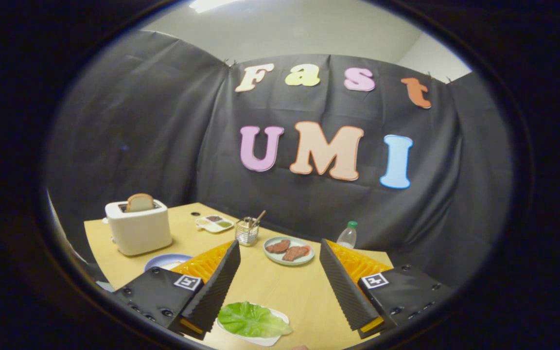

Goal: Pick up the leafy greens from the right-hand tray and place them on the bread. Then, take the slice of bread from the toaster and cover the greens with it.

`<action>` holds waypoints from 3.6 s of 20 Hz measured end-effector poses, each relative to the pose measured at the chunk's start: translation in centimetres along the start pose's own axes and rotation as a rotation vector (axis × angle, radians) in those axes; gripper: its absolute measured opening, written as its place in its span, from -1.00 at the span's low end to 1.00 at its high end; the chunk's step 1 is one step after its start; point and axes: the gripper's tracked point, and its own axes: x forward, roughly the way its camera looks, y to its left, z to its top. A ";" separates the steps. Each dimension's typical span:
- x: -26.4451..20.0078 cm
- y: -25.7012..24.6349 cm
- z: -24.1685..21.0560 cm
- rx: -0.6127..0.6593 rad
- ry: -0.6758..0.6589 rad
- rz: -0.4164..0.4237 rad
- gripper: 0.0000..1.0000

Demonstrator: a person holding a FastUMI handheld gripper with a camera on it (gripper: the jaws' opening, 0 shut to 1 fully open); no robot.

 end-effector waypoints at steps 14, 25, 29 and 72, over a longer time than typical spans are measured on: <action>3.1 3.2 -12.8 -0.217 0.370 0.334 1.00; 3.3 5.4 -21.2 -0.315 0.584 0.538 1.00; 3.3 5.8 -23.4 -0.317 0.639 0.579 1.00; -0.2 12.1 -18.0 -0.137 0.675 0.524 -0.83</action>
